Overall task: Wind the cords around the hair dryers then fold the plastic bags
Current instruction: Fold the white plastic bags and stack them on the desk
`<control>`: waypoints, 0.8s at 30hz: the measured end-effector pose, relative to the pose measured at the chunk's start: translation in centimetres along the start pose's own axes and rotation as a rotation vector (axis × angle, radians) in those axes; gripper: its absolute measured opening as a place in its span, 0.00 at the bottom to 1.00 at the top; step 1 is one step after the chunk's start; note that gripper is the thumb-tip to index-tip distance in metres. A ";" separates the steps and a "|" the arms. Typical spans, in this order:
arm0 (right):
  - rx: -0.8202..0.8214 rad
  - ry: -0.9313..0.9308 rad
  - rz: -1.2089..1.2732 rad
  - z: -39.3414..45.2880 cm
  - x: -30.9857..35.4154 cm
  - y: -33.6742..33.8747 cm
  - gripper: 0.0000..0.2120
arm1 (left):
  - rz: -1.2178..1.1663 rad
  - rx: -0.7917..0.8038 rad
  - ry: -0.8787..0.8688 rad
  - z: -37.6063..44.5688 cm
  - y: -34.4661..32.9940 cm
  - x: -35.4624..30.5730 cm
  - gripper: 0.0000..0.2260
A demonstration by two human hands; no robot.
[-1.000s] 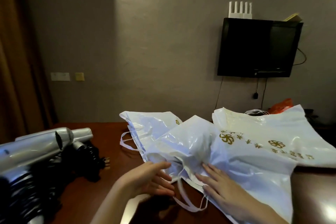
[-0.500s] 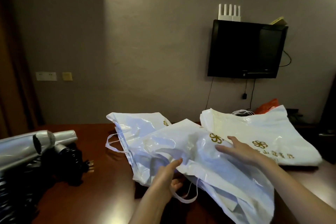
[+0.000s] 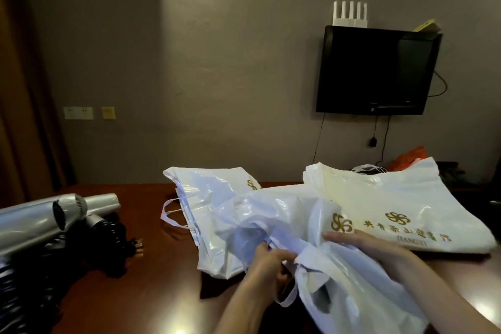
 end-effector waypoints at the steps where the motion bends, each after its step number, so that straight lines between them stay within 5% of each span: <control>1: -0.004 0.020 0.023 0.3 0.0 -0.2 0.38 | 0.023 0.016 -0.040 0.0 -0.3 -1.0 0.16; 9: -0.040 0.121 0.171 4.1 6.1 0.2 0.10 | 0.214 0.078 -0.217 4.9 -1.2 -11.0 0.21; 18: -0.085 0.090 0.032 18.9 6.8 -0.1 0.22 | 0.325 -0.023 -0.100 16.7 0.7 -12.8 0.14; 20: -0.059 0.051 0.040 20.7 5.7 -1.3 0.19 | 0.380 -0.040 -0.050 18.0 1.5 -12.2 0.07; 24: 0.024 -0.019 0.081 21.1 4.2 -4.9 0.14 | 0.474 -0.077 -0.032 18.9 4.0 -12.4 0.11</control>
Point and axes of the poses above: each hand's wrist, its own z-axis towards the middle knuckle, its own y-axis out of the back of the hand, x = y × z, the point moved 10 cm from there along z, towards the middle knuckle, and after that the axes turned 7 degrees about -z, right-handed, at the moved point
